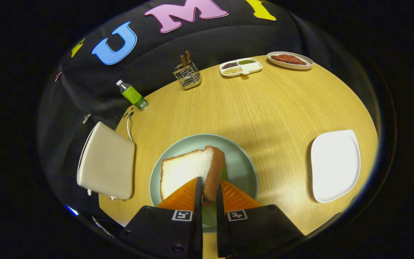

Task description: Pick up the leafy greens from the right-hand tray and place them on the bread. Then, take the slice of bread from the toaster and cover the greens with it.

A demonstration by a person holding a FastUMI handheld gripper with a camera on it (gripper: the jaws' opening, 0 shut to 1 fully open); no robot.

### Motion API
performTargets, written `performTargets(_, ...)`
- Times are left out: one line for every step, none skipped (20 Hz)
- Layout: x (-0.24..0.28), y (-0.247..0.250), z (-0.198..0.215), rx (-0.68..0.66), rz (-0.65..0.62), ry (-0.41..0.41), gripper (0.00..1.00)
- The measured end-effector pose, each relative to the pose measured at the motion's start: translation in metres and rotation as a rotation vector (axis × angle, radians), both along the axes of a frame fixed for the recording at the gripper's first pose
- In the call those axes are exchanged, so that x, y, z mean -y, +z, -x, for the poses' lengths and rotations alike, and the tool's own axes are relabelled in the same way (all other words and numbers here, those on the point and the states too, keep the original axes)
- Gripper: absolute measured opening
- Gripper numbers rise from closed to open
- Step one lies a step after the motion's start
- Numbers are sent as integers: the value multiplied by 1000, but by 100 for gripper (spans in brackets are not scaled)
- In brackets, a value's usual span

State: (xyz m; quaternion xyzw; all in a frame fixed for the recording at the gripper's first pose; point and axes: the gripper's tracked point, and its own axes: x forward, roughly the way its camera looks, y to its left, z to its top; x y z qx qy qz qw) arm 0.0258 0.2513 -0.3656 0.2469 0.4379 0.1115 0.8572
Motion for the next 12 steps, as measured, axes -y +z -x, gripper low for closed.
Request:
performTargets(2, -2, -1, 4, 14, 4, 25)
performTargets(3, -3, 0, 5, 25, 9, 29)
performTargets(6, -4, 0, 4, 42, 11, 35)
performTargets(10, -4, 0, 5, 55, 14, 39)
performTargets(11, -4, 1, 3, 70, 19, 44)
performTargets(12, -4, 1, 11, 84, 31, 50)
performTargets(14, -5, 4, 19, 119, 53, 56)
performTargets(15, -6, 5, 31, 147, 78, 60)
performTargets(16, -4, 6, 46, 159, 96, 70)
performTargets(13, -3, 7, 49, 166, 108, 81)
performTargets(12, -2, 8, 53, 163, 113, 89)
performTargets(10, 0, 9, 54, 160, 115, 91)
